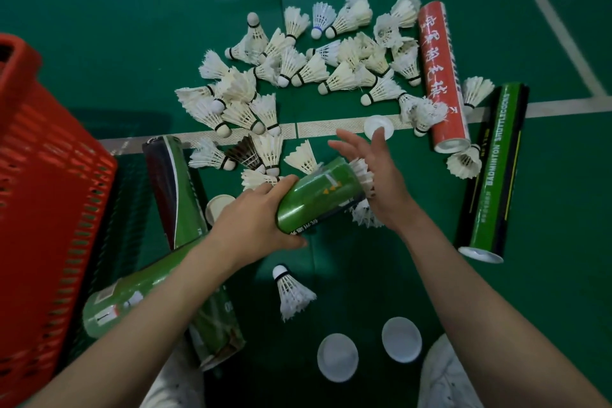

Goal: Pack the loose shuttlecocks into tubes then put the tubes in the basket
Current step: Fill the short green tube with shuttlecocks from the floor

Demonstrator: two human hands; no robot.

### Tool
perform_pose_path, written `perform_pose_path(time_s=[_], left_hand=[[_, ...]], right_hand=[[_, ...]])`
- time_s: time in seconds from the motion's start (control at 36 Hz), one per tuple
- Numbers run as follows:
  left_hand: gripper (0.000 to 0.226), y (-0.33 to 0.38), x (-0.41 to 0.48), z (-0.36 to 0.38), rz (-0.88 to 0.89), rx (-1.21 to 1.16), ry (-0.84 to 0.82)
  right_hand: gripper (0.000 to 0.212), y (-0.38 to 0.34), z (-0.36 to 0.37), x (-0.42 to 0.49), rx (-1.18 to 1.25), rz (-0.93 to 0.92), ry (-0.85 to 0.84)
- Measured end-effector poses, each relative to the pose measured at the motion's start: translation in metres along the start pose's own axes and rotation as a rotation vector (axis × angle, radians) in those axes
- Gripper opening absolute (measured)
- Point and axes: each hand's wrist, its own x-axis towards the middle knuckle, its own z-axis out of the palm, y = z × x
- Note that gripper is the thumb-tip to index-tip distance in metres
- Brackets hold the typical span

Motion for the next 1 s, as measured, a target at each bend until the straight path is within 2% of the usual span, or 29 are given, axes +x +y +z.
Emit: perform_pose_path(time_s=[0.19, 0.33, 0.44, 0.56, 0.69, 0.78, 0.83, 0.86, 0.94, 1.0], left_hand=[[0.100, -0.013, 0.005, -0.003, -0.089, 0.011, -0.026], [0.099, -0.032, 0.010, -0.009, -0.227, -0.073, -0.001], [0.098, -0.051, 0.010, -0.018, -0.303, -0.148, 0.026], [0.099, -0.060, 0.014, -0.019, -0.332, -0.127, 0.004], [0.097, -0.062, 0.019, -0.017, -0.353, -0.121, 0.013], [0.098, -0.062, 0.024, -0.017, -0.367, -0.100, 0.018], [0.098, -0.062, 0.026, -0.017, -0.372, -0.085, 0.020], [0.098, -0.061, 0.027, -0.017, -0.374, -0.076, 0.019], [0.099, -0.058, 0.028, -0.015, -0.372, -0.046, -0.002], [0.098, -0.055, 0.027, -0.013, -0.366, -0.033, -0.020]], right_hand=[[0.062, 0.001, 0.025, 0.020, -0.160, 0.067, -0.116], [0.059, 0.007, 0.028, 0.044, -0.265, 0.014, 0.047], [0.057, 0.017, 0.016, 0.071, -0.636, -0.032, 0.135], [0.069, 0.026, 0.014, 0.095, -1.088, 0.018, 0.050], [0.065, 0.031, 0.029, 0.114, -1.389, -0.048, -0.087], [0.059, 0.032, 0.031, 0.117, -1.471, -0.063, -0.091], [0.050, 0.034, 0.030, 0.116, -1.431, -0.081, -0.025], [0.044, 0.035, 0.028, 0.116, -1.331, -0.082, 0.030], [0.019, 0.031, 0.026, 0.114, -0.835, -0.025, 0.282], [0.019, 0.024, 0.024, 0.110, -0.539, -0.006, 0.411]])
